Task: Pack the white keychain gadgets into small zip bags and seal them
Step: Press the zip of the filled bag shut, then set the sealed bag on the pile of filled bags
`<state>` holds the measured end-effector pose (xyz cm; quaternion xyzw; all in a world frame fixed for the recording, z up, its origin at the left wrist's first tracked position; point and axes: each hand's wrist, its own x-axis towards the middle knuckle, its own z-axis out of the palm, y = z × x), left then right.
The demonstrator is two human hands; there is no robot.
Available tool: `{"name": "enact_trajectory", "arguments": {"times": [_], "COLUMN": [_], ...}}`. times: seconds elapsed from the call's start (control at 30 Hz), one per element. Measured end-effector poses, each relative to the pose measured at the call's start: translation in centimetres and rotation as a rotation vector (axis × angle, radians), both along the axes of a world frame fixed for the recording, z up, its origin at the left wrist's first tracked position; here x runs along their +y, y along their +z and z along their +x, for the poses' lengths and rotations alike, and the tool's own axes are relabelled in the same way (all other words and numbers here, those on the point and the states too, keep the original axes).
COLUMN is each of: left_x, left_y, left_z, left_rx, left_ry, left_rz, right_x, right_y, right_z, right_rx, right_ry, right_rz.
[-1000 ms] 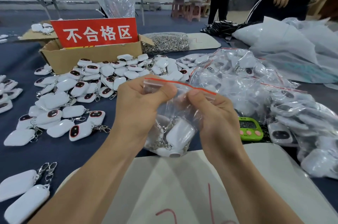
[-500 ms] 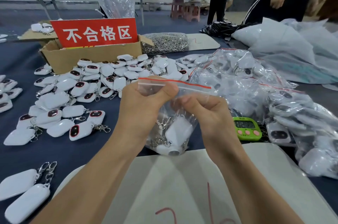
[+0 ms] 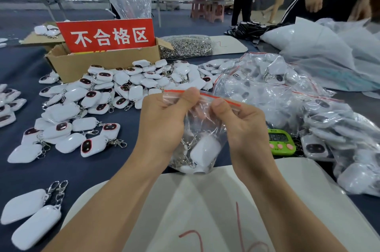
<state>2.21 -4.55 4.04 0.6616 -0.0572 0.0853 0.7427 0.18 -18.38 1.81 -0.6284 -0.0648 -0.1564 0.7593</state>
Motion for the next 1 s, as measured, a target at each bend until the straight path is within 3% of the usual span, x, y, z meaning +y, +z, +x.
{"name": "enact_trajectory", "arguments": {"times": [0.1, 0.17, 0.23, 0.33, 0.37, 0.6, 0.7, 0.83, 0.9, 1.0], "left_x": [0.0, 0.4, 1.3, 1.9, 1.6, -5.7, -10.3, -15.5, -16.3, -15.5], "left_y": [-0.3, -0.5, -1.0, -1.8, -2.1, -3.1, -3.0, -1.5, -1.2, -1.2], "left_z": [0.3, 0.8, 1.5, 1.7, 1.5, -1.9, -2.4, -3.7, -4.3, -3.8], "left_rx": [0.094, 0.195, 0.301, 0.328, 0.3, 0.265, 0.204, 0.09, 0.014, -0.051], "left_ry": [0.123, 0.145, 0.024, -0.387, -0.453, -0.518, -0.52, -0.467, -0.441, -0.345], "left_rz": [-0.164, -0.303, -0.241, 0.164, 0.219, 0.165, 0.258, 0.417, 0.446, 0.536], "right_x": [-1.0, -0.8, -0.2, -0.8, -1.4, -8.2, -11.2, -14.6, -15.4, -14.7], "right_y": [0.0, -0.8, -1.2, -1.1, -0.9, -0.1, 0.7, 2.0, 2.0, 1.6], "right_z": [-0.1, -0.1, 0.2, 0.3, 0.0, -5.6, -7.9, -9.2, -9.7, -10.1], "right_rx": [0.176, 0.29, 0.302, 0.328, 0.333, 0.388, 0.423, 0.458, 0.415, 0.195], "right_ry": [0.414, 0.464, 0.288, 0.104, 0.086, -0.191, -0.394, -0.704, -0.874, -1.013], "right_rz": [-0.263, -0.438, -0.391, -0.226, -0.209, -0.377, -0.485, -0.778, -0.876, -1.056]}}
